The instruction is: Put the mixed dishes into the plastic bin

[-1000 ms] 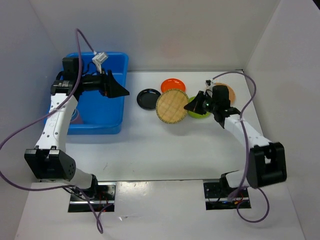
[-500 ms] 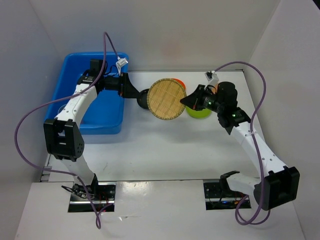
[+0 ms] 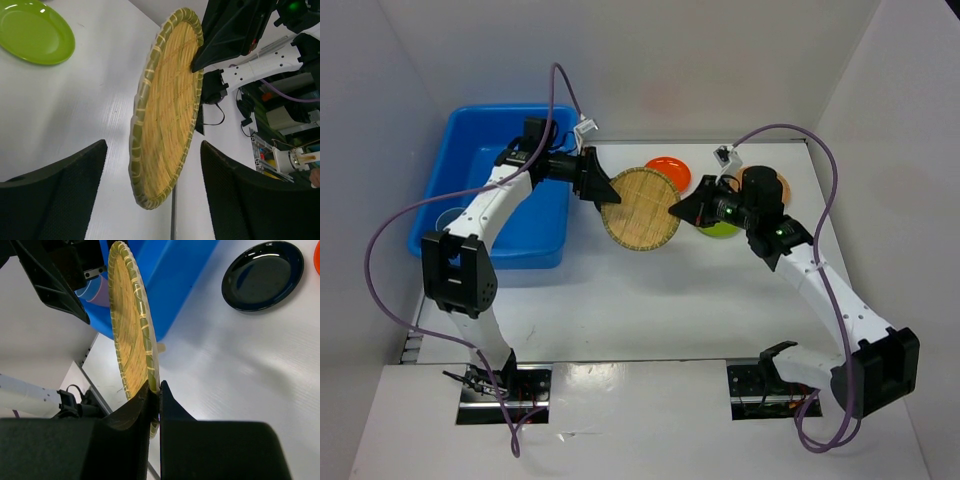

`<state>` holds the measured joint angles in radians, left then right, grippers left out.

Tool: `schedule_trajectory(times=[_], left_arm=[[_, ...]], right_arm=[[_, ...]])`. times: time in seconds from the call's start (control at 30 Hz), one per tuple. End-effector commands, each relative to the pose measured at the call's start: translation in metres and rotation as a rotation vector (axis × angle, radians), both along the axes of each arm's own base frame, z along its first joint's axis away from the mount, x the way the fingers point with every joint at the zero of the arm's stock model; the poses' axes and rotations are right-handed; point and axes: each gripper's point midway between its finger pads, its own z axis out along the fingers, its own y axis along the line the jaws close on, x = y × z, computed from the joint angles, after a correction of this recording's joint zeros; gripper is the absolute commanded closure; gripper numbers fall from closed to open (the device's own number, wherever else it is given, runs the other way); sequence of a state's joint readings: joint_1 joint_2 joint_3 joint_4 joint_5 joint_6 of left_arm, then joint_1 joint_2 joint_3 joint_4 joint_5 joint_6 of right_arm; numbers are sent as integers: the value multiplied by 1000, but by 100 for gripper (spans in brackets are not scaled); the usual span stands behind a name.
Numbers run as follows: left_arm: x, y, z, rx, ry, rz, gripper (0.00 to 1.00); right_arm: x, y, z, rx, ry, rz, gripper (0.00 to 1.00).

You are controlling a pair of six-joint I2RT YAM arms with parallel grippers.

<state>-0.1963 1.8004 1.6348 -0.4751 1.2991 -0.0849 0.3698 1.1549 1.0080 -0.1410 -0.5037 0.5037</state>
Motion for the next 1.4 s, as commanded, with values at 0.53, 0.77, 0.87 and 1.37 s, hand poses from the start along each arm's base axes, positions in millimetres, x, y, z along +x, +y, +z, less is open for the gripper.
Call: schedule_trajectory(times=[0.53, 0.77, 0.87, 1.37], left_arm=[[13, -15, -20, 56, 39, 41, 100], [58, 25, 29, 49, -22, 275, 100], [87, 74, 55, 27, -30, 425, 100], [192, 294, 25, -164, 179, 1546, 100]], right_arm=[[26, 10, 49, 43, -148, -1, 98], [36, 0, 37, 7, -96, -90, 34], [35, -22, 44, 24, -111, -177, 7], [24, -59, 36, 72, -101, -350, 0]])
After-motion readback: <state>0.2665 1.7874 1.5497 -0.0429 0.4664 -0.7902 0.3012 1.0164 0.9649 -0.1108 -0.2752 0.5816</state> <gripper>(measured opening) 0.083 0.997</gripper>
